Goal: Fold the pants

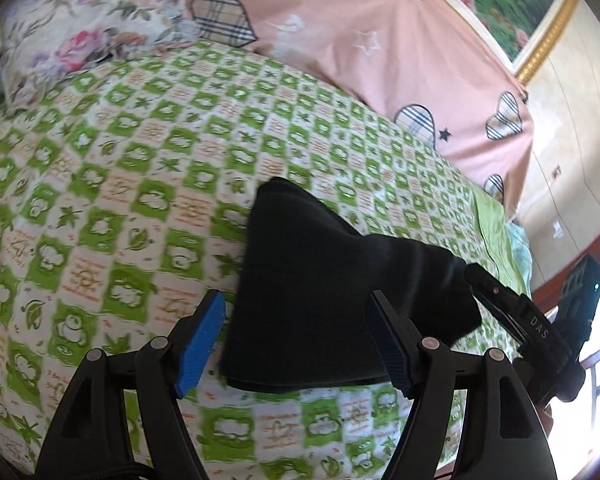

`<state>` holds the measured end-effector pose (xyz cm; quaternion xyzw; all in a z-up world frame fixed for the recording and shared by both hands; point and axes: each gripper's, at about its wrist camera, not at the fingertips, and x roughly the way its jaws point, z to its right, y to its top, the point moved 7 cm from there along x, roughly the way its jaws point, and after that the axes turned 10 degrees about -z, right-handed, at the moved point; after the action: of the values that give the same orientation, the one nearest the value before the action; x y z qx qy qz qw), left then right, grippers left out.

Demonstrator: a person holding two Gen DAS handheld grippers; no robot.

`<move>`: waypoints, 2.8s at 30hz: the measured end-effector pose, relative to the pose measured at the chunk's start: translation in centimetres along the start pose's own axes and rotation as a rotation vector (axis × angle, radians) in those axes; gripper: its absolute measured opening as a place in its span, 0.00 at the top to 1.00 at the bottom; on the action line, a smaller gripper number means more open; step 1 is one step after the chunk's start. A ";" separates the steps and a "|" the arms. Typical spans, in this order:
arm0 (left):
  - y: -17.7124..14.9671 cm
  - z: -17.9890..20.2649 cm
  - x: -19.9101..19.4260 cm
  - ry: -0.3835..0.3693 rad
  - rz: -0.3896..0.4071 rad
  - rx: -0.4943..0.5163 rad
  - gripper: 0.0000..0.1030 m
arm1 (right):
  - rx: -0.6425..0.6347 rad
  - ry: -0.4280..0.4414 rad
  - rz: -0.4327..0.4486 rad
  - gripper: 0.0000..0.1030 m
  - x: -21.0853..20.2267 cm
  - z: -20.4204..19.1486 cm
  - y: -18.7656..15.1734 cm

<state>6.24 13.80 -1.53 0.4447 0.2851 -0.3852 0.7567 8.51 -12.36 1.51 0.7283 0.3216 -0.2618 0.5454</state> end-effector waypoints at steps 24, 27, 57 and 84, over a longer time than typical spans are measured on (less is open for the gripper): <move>1.5 -0.7 3.8 0.033 -0.077 -0.014 0.26 | -0.048 -0.194 -0.085 0.26 3.7 1.7 -1.4; 1.6 -0.6 4.3 0.032 -0.085 -0.015 0.26 | -0.046 -0.195 -0.094 0.26 3.8 2.4 -1.8; 2.6 -0.5 8.5 0.091 -0.180 0.006 0.22 | 0.090 0.002 -0.141 0.25 4.8 5.1 -3.3; -0.3 0.4 8.3 0.055 -0.178 0.053 0.51 | 0.126 0.204 -0.172 0.50 4.4 3.9 -5.3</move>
<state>10.50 10.59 -7.88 0.4480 0.3338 -0.4458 0.6994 7.33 -14.24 -6.07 0.7537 0.4194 -0.2520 0.4388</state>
